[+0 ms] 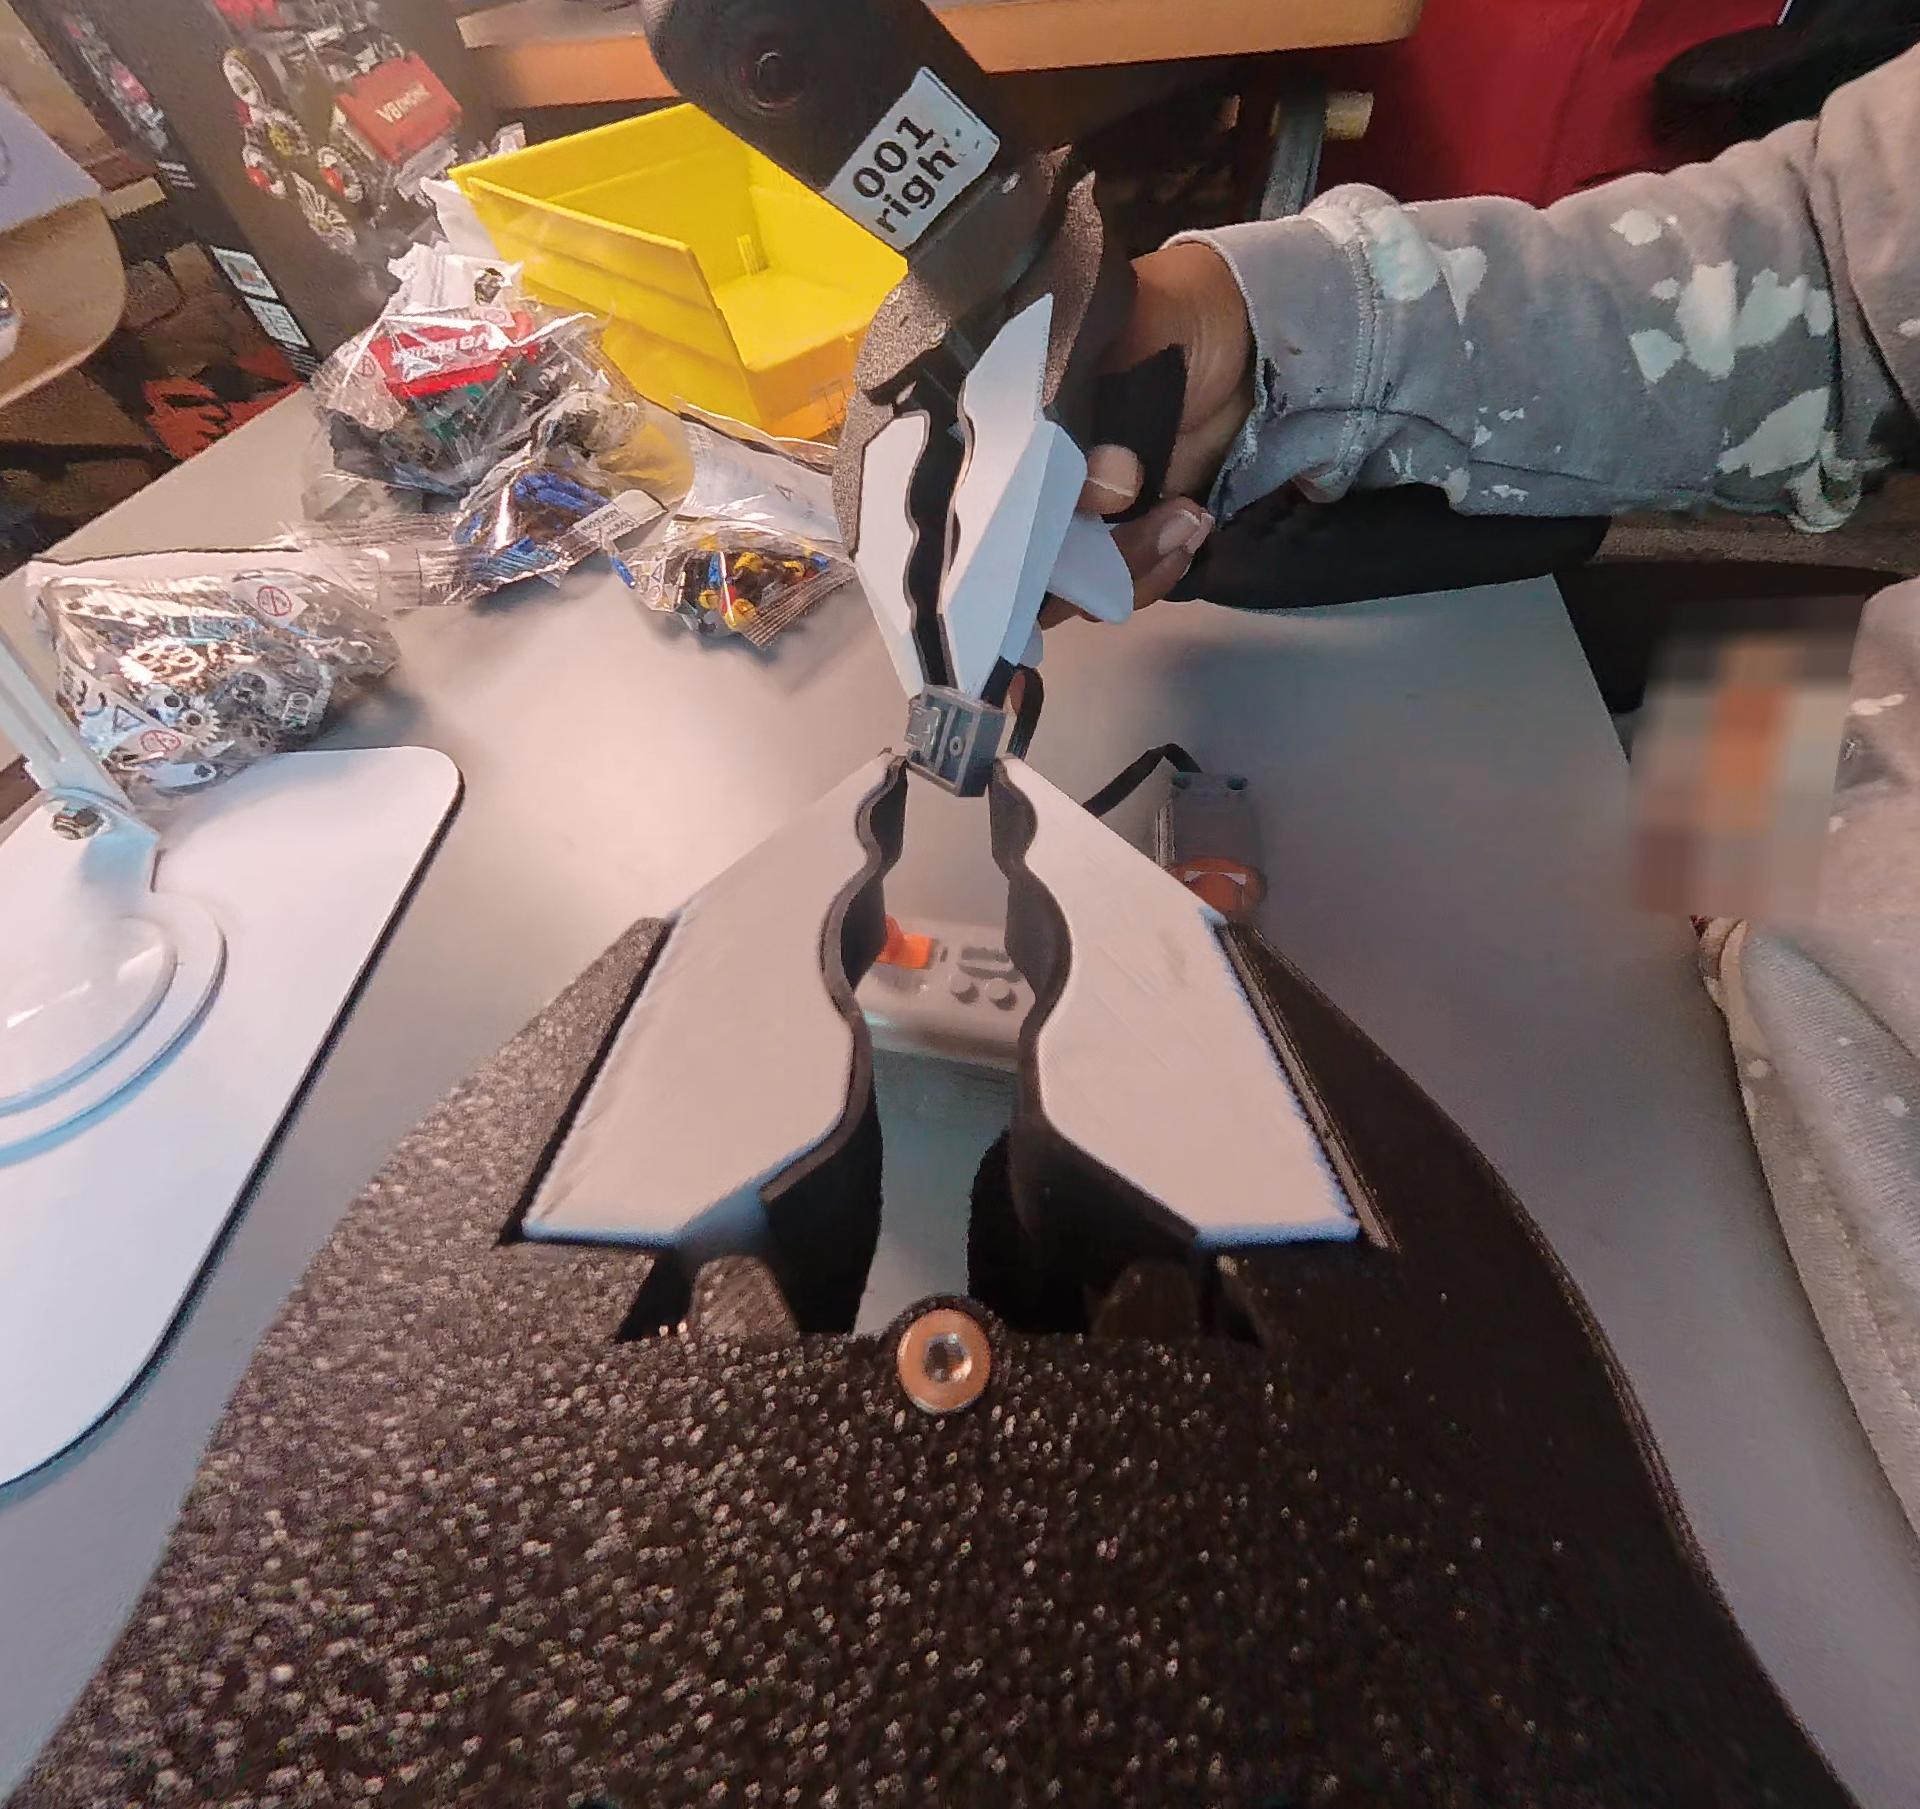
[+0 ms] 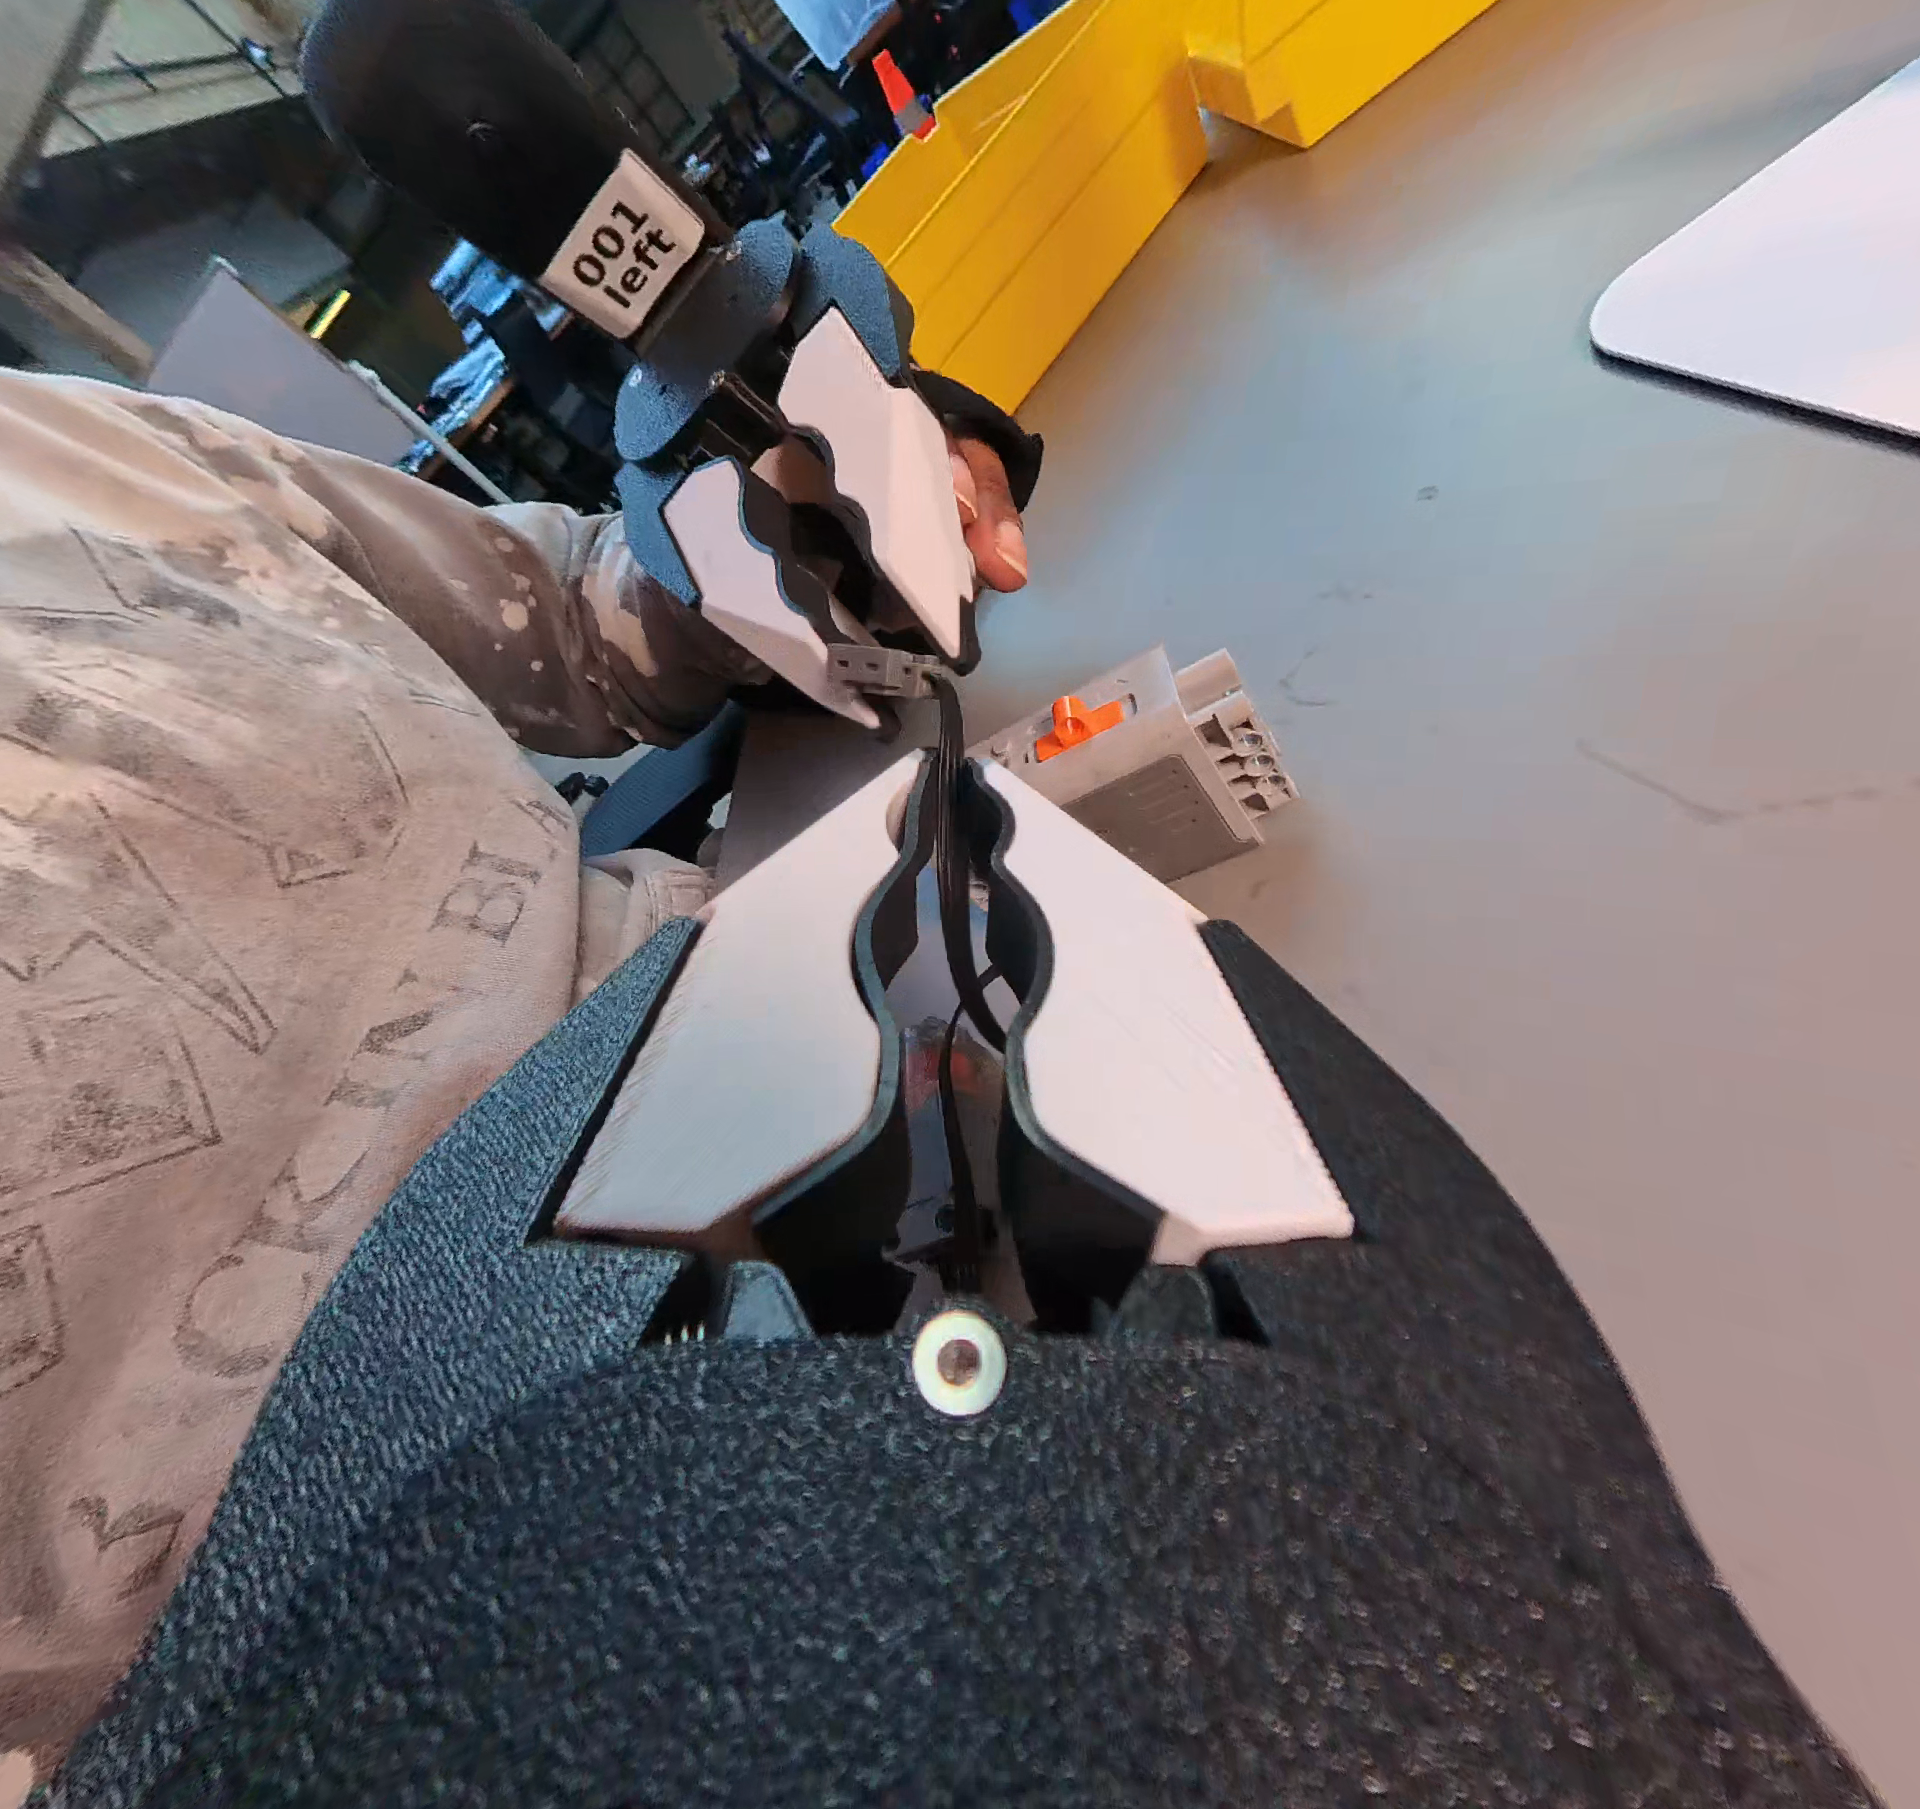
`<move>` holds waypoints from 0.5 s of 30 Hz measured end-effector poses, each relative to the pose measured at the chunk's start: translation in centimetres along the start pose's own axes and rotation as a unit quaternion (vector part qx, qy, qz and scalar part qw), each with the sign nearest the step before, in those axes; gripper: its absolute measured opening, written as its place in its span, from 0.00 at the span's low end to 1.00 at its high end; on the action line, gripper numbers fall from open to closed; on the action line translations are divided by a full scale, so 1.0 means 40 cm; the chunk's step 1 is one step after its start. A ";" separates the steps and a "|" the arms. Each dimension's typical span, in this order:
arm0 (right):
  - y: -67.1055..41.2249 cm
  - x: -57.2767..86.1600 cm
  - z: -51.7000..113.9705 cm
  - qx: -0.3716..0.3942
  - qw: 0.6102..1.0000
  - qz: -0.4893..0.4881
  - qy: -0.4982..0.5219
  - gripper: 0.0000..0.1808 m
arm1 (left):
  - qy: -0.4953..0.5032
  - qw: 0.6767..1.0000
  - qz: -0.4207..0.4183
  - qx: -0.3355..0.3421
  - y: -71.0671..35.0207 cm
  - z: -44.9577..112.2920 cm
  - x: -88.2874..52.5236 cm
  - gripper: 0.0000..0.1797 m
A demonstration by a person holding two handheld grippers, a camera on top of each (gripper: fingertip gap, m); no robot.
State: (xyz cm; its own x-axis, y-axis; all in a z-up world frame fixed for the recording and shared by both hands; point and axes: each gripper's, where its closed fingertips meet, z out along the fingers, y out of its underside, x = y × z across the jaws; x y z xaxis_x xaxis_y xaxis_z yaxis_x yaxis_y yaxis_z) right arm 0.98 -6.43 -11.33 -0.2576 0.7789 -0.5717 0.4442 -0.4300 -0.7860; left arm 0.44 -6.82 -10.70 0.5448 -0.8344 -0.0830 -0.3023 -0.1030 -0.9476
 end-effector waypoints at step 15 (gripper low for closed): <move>-0.101 -0.030 0.027 -0.025 0.790 -0.534 0.300 0.16 | 0.215 0.856 -0.449 0.138 -0.058 -0.040 -0.025 0.07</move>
State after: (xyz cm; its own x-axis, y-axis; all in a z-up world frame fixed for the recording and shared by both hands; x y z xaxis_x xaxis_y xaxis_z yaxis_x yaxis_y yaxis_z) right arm -1.43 -6.12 -7.70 -0.0621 0.7677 0.6378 0.2858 0.6260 -0.7256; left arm -0.65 -6.62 -7.95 0.1053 -0.6139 0.7824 0.3161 -0.7253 -0.6116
